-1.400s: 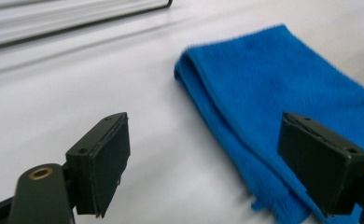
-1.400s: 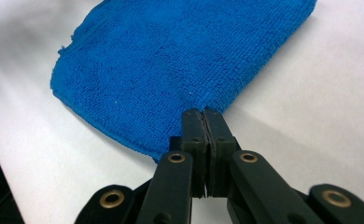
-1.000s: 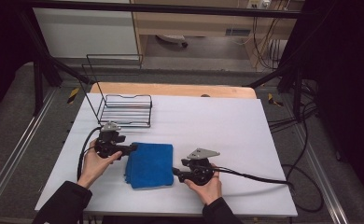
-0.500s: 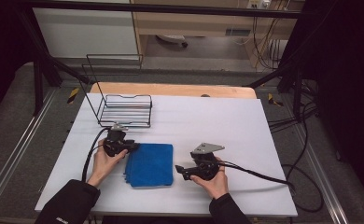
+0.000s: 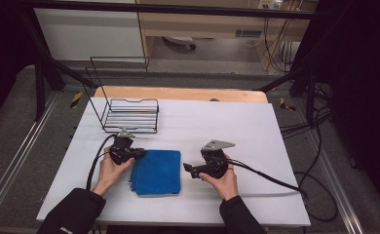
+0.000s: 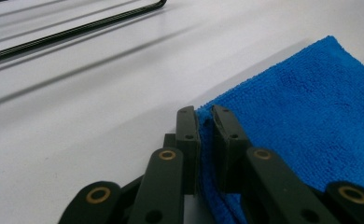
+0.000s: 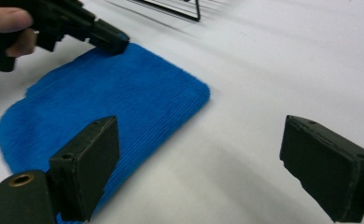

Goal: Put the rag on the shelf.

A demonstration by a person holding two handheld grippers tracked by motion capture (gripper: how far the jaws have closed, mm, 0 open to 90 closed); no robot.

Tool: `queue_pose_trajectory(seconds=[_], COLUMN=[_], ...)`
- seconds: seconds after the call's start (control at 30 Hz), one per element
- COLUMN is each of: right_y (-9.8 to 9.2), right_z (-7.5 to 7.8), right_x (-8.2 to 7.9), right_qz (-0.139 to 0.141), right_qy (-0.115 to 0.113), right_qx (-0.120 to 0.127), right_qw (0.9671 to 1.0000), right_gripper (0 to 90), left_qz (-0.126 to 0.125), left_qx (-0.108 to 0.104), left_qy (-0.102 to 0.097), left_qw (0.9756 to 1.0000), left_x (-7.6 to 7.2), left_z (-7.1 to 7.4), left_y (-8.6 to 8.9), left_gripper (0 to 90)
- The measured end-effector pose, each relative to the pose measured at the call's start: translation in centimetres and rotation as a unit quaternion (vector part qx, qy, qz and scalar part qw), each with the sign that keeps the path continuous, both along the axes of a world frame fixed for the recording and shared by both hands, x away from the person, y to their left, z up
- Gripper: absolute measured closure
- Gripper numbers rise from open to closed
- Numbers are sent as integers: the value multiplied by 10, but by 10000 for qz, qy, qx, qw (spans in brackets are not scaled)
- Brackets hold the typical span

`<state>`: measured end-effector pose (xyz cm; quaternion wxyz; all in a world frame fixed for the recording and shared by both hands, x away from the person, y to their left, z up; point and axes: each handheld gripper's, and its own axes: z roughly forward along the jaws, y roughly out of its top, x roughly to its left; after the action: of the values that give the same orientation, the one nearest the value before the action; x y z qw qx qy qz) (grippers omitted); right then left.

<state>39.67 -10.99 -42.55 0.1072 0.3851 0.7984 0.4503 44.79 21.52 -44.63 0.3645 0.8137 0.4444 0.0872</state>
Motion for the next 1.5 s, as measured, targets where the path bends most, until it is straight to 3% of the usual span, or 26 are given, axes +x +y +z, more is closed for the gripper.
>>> queue_pose_trajectory(seconds=[0.3, 0.5, 0.8, 1.17, 1.5], right_y=[32, 46, 51, 52, 51], right_z=[-3, -11, -26, -27, -25], right_x=[38, 54, 60, 58, 63], right_qz=[-168, -338, -373, -237, -156], right_qy=[66, 258, 492, 812, 1188], right_qx=[-259, -220, -330, -226, -89], right_qw=[9995, 9989, 9975, 9962, 9928], right_gripper=[162, 286, 499, 736, 860], left_qz=[-69, -72, -94, -117, -94], left_qx=[-35, 6, -5, -15, -105], left_qy=[-59, -89, -116, -119, -53], left_qw=[10000, 9999, 9999, 9999, 9999], left_x=[0, -1, -1, -1, 0], left_z=[-2, -2, -2, -2, -2], left_y=[1, 0, 1, 1, 3], left_gripper=[819, 819, 818, 818, 833])
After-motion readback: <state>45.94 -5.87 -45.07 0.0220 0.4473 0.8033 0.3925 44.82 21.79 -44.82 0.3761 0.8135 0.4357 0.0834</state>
